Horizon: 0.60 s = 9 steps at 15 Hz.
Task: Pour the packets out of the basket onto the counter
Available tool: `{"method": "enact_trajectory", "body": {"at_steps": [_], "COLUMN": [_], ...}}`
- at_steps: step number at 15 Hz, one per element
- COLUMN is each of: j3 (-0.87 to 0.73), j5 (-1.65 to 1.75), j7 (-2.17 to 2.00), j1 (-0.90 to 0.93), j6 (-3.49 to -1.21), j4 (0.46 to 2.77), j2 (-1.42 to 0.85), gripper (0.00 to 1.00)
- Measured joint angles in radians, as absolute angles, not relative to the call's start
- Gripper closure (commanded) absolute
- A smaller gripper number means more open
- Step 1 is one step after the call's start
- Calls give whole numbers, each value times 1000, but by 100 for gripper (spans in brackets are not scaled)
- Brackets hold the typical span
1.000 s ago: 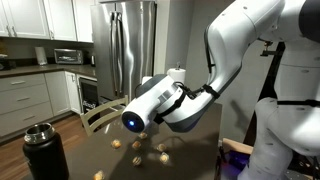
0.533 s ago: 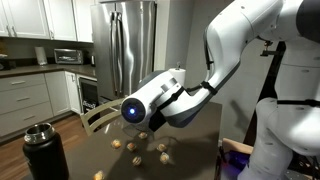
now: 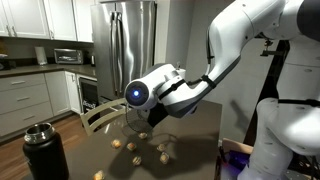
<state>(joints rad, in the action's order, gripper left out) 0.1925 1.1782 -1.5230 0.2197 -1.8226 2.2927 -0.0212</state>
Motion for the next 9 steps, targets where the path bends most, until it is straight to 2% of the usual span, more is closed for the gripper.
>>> {"method": "enact_trajectory", "body": {"at_steps": [9], "j3": [43], "j5": [893], "j7": [-1166], "j1": [109], "j6": [-2350], "j4": [2371], "j2": [129], "gripper": [99]}}
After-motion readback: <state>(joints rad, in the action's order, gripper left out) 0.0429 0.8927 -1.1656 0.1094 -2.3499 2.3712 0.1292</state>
